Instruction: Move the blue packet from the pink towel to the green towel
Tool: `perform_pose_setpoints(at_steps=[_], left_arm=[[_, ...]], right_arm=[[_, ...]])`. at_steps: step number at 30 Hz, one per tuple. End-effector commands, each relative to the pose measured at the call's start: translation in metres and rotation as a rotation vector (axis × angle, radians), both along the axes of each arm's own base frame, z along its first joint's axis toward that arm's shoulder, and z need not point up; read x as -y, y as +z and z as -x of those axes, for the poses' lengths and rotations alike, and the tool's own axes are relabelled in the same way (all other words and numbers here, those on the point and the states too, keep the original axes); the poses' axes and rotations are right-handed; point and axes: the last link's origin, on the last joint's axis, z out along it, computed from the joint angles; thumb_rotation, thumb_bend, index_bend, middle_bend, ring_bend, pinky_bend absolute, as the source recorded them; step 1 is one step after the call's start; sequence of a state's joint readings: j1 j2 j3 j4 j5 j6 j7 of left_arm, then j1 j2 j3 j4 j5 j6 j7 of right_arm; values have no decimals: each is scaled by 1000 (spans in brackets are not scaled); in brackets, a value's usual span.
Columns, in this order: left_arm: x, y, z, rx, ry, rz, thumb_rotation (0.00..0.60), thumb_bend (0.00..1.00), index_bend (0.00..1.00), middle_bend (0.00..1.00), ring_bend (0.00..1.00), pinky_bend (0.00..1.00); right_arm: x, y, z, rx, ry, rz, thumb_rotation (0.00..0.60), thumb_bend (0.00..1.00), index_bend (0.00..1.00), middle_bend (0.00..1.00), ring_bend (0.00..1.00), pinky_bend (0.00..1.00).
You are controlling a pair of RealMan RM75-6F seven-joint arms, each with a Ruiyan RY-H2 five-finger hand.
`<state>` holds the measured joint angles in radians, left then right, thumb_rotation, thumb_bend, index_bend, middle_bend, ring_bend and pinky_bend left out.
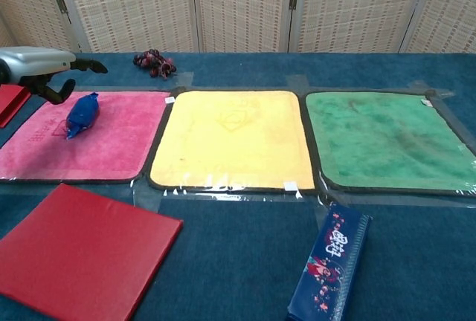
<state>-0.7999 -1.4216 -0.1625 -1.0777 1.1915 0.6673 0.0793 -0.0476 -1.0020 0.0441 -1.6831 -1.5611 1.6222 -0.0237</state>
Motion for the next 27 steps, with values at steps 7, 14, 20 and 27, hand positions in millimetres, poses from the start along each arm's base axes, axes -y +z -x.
perform_pose_setpoints(at_steps=[7,14,20,27], left_arm=[[-22,-4,-3,13,114,28,367,918,103,140,122,58],[-37,-15,-4,-5,174,40,308,918,103,143,122,52],[-41,-23,0,-25,214,55,312,918,133,153,127,55],[-40,-27,2,-46,228,63,311,918,161,189,175,87]], right_arm=[[-1,-1,-1,2,3,-4,600,317,0,0,45,0],[-2,-1,0,2,-7,-4,600,318,0,0,47,0],[-2,-1,2,4,-17,-5,600,317,0,0,46,0],[-1,-4,3,8,-17,-15,600,317,0,0,48,0]])
